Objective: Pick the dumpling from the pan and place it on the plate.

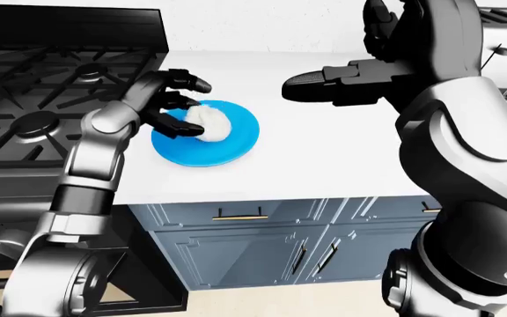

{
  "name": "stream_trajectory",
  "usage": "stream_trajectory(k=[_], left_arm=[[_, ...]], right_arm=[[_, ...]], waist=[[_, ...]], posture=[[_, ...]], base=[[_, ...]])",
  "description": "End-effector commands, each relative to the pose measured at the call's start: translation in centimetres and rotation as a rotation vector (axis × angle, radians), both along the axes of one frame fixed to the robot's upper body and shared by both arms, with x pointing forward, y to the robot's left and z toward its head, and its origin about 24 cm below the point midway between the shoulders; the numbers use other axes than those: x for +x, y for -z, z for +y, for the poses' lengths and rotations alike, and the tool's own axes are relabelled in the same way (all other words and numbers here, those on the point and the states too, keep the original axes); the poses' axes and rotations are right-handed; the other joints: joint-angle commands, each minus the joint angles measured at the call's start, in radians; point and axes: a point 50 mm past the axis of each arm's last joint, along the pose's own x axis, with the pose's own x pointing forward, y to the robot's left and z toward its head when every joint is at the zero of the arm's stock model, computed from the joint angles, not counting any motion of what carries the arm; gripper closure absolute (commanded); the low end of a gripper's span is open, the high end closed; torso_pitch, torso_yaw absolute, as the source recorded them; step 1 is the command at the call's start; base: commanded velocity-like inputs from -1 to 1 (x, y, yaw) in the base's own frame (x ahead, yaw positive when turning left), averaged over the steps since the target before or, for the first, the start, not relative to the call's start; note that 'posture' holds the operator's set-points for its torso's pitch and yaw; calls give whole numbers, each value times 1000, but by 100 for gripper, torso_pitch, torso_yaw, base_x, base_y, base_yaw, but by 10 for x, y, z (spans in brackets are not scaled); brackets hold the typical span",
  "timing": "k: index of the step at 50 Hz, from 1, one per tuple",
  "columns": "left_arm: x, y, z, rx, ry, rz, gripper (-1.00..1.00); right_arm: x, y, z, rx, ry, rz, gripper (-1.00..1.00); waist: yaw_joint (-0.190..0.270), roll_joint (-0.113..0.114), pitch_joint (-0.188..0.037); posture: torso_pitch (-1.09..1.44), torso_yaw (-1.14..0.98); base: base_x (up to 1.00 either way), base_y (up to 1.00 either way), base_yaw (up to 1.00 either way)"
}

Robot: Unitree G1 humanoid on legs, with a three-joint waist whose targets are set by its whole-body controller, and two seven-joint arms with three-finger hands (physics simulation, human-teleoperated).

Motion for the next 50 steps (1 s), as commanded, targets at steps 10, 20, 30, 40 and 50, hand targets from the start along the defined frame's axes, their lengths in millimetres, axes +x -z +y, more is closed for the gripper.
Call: stream_trajectory(k=[10,20,30,40,50], left_arm=[[-3,-25,-2,-2,13,-104,-38],[-2,-34,2,-25,-8,-125,-43],[-2,-48,10,-123,-67,-163,-97],[-5,-61,20,-195,-143,-212,-100],[-13,-78,28,-252,-211,-260,-100]], right_arm=[[-6,-12,-2,10,11,-72,-100],[-5,-10,-1,11,9,-67,-100],[5,-7,10,17,-10,-47,-100],[26,-17,17,-32,0,-31,-100],[47,-35,29,-91,-5,-48,-100]], waist=[[0,0,-29],[0,0,-29],[-3,5,-31],[-7,15,-31],[-13,27,-28]], posture=[[0,0],[0,0],[0,0],[0,0],[0,0]], base=[[0,0,0],[0,0,0],[0,0,0],[0,0,0],[0,0,0]])
